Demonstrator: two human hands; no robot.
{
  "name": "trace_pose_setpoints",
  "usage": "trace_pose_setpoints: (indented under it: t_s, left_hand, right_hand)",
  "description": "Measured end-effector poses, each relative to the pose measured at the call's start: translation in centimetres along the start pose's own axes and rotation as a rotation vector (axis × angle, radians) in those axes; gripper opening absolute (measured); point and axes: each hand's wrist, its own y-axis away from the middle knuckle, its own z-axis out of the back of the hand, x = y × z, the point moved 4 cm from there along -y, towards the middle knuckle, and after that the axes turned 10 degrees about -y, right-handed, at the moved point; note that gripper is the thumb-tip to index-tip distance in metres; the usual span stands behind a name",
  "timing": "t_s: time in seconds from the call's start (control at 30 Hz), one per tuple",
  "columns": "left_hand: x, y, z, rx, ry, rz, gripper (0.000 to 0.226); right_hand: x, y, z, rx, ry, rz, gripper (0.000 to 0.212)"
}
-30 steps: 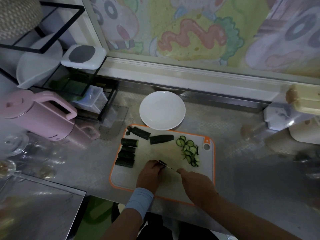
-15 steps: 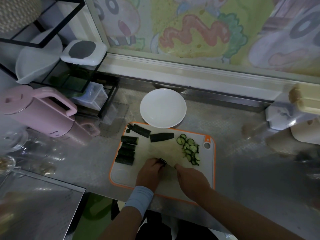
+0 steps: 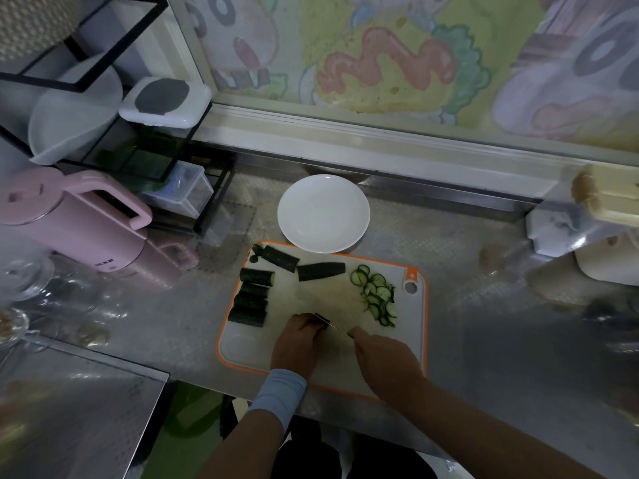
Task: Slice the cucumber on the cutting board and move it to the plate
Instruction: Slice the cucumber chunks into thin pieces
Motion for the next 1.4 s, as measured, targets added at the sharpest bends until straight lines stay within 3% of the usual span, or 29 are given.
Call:
trace_pose_setpoints:
  t_s: [0.4, 0.8, 1.17, 1.4]
  left_hand:
    - [-0.1, 0.0, 0.3, -0.021, 0.047, 0.009, 0.031]
    - [-0.1, 0.0, 0.5, -0.021, 0.014, 0.016, 0.013]
    - [0.1, 0.2, 0.1, -0.012, 0.040, 0.042, 0.012]
    - [0.1, 0.2, 0.1, -0.017, 0.038, 0.039, 0.013]
  right_hand:
    - [0.5, -1.6, -0.8, 0.045, -0.057, -0.027, 0.030]
    - [0.9, -0.8, -0.1, -0.031, -0.028, 0.022, 0.031]
    - [0.2, -0.8, -1.0, -0.042, -0.057, 0.017, 0.032]
    - [1.3, -3.0, -1.0, -0.065, 0.073, 0.036, 0.041]
